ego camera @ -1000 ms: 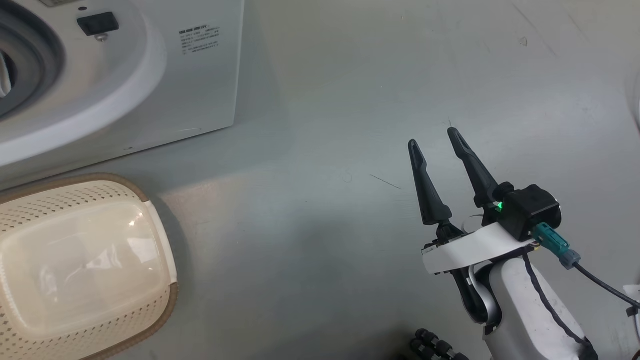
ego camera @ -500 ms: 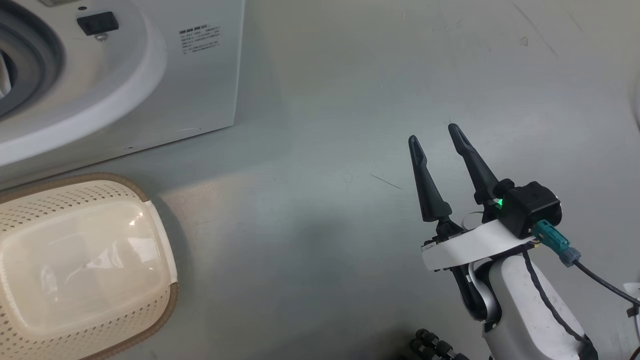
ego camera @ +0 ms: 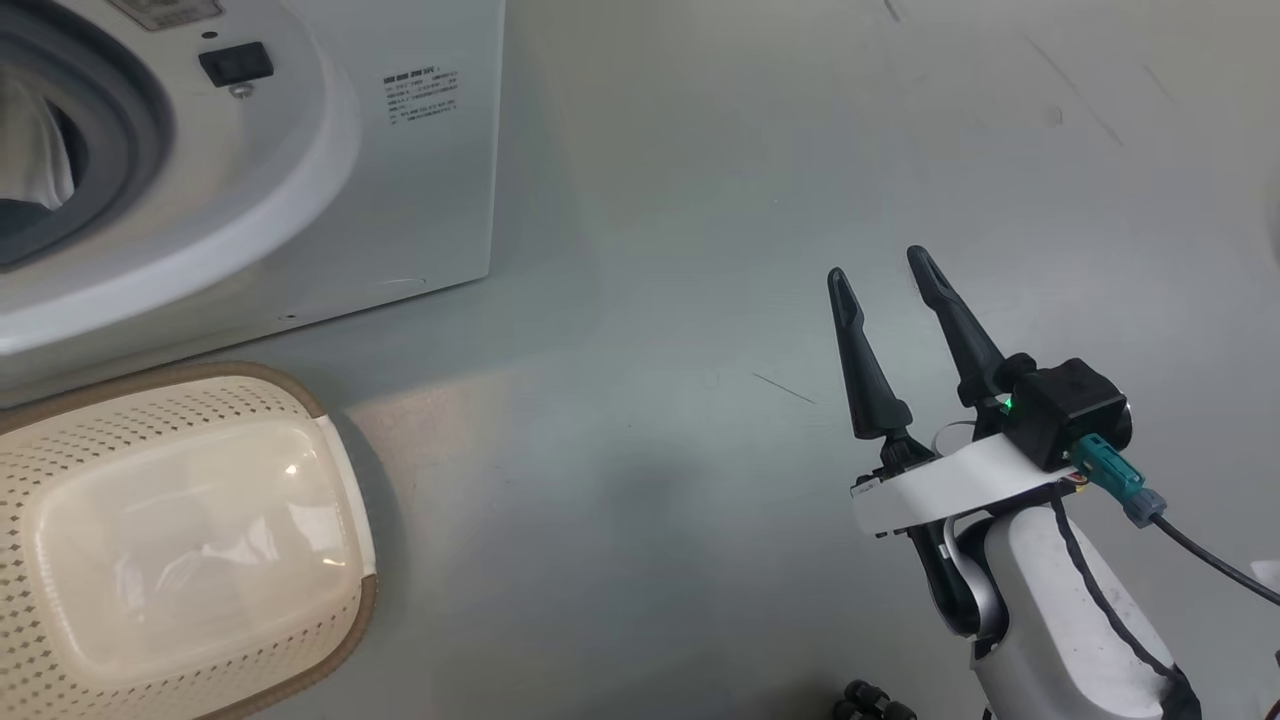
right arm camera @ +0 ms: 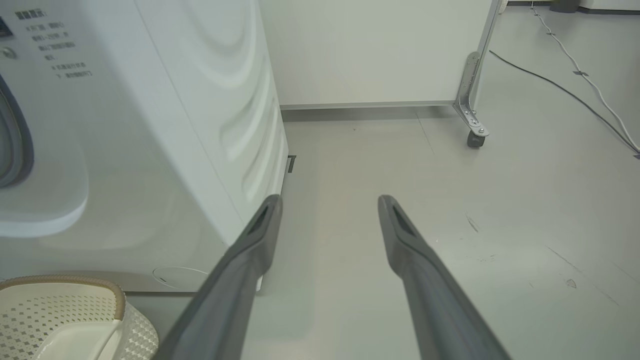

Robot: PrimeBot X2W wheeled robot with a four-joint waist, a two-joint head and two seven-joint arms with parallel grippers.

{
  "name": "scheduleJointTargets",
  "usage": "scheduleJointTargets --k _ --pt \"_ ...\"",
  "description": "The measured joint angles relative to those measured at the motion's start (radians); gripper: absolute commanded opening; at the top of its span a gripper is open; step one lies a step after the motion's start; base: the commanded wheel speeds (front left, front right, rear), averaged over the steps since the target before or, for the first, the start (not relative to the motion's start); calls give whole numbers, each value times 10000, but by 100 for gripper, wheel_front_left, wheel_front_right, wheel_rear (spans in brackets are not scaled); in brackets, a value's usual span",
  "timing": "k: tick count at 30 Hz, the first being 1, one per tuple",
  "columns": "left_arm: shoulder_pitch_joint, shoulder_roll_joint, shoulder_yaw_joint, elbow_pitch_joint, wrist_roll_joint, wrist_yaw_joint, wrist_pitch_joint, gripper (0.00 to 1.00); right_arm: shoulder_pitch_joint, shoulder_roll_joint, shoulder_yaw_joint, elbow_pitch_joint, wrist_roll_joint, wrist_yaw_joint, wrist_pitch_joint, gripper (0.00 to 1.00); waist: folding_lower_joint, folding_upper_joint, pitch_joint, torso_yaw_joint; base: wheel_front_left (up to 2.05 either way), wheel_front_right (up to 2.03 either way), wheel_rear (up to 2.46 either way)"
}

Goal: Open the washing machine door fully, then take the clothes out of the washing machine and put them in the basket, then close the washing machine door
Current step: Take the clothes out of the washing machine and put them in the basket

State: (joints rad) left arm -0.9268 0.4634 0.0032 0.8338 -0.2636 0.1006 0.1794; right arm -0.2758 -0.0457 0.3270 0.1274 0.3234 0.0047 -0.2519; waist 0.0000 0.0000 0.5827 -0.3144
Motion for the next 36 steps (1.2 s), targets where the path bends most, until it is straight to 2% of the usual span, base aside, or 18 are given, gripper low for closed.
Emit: scheduleJointTargets --k 9,24,36 --pt "226 -527 150 228 -261 -109 -1158 0 1 -2 -226 194 -190 13 0 100 0 0 -605 285 0 0 0" --pt "1629 -1448 -82 757 -493 -897 -2821 0 466 -8 -667 558 -376 115 0 100 0 0 -2026 907 0 0 0" --pt "3080 -2437 -176 984 -880 -1517 -3883 0 1212 -153 -966 780 -462 242 0 100 0 0 -3268 1484 0 0 0"
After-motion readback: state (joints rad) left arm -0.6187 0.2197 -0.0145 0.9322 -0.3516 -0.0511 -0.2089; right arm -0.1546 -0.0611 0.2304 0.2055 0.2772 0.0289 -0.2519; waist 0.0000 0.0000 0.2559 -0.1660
